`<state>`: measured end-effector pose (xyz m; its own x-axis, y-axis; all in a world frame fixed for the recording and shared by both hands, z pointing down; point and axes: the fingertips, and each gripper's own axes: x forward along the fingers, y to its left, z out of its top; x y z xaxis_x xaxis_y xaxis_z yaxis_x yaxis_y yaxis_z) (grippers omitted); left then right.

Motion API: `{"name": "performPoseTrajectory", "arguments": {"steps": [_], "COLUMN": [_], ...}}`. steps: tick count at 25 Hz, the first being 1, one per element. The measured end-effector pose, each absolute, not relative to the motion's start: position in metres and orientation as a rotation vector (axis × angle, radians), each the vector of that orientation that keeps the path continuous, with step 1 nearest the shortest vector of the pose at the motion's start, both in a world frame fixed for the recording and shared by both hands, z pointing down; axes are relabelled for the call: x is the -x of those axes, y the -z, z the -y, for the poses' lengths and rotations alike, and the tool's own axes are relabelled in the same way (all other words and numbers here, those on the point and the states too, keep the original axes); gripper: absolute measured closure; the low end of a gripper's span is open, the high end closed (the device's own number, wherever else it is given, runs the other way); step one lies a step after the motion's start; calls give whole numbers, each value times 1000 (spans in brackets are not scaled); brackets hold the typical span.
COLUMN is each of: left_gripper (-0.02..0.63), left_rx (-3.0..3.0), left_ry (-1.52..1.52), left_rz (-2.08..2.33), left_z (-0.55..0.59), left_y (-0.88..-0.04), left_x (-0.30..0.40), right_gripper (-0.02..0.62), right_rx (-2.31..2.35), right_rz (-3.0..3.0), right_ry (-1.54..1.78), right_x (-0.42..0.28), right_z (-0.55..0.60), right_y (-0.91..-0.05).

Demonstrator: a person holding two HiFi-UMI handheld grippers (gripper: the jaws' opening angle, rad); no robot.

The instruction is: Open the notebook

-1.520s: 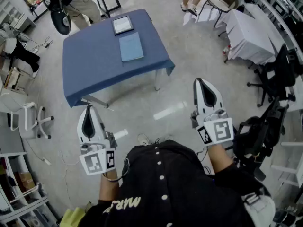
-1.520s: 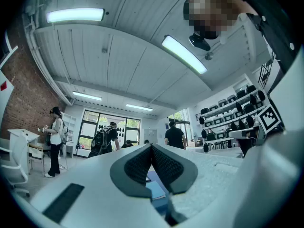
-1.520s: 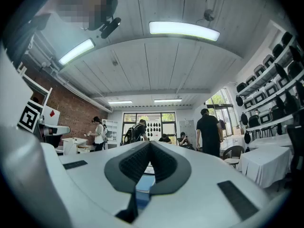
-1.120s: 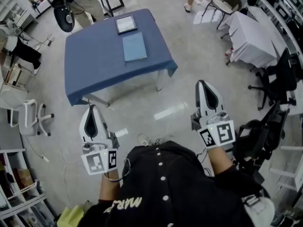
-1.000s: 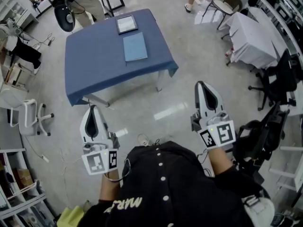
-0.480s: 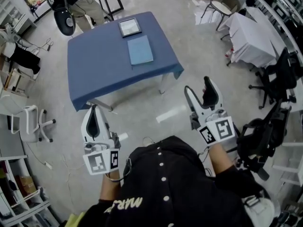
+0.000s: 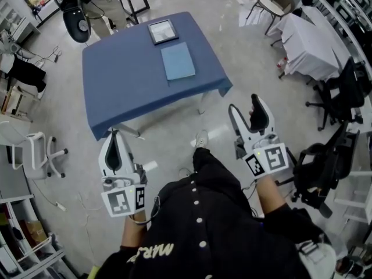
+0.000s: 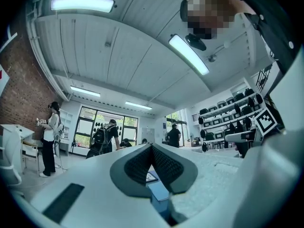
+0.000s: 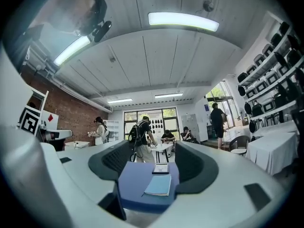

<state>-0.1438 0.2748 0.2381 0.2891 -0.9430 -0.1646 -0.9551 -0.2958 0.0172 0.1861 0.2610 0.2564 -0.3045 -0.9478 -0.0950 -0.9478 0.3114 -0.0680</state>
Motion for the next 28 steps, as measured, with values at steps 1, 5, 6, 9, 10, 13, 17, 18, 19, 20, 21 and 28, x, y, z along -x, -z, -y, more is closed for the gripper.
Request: {"name": "performPoseTrajectory", "arguments": {"steps": [1,5,6,9,10,13,17,18,19,20,21,28], "left_gripper": [603,603,603,603,603,603,603,603,603,603,603,603], "left_rx": [2452,2453,2450,2442,2441,2436,2416,2409,2402,2394,2386,2314], "left_ry": [-215,-194,-186,-170,-167,-156,-146,-147,-148,-146,-144,-125], "left_rz": [-1814,-1828,-1830,-1841,-1846,-1851,-1875,-1886,-1897,-1909,-1922,-2012], "left_z": [-269,-240,-230,-196,-182,-139,-79,-65,-52,-40,-28,41], "left_y": [-240,-247,-249,-255,-256,-254,-248,-248,-247,-246,-246,-239], "left_x": [146,148,148,146,145,142,139,139,139,138,138,144], "right_gripper": [302,306,305,307,307,307,311,311,311,311,311,314], "right_rx": [1778,1775,1772,1762,1763,1760,1740,1735,1728,1720,1713,1661], "right_rz": [-2444,-2441,-2442,-2451,-2453,-2468,-2517,-2528,-2537,-2546,-2554,-2598], "right_ry": [7,37,44,63,72,97,107,113,119,124,128,188], "right_x": [-184,-180,-181,-182,-183,-184,-182,-183,-183,-184,-185,-184], "right_z": [-254,-220,-209,-170,-155,-108,-41,-25,-10,5,19,107], "right_y": [-259,-268,-271,-283,-287,-290,-290,-291,-291,-292,-292,-296]}}
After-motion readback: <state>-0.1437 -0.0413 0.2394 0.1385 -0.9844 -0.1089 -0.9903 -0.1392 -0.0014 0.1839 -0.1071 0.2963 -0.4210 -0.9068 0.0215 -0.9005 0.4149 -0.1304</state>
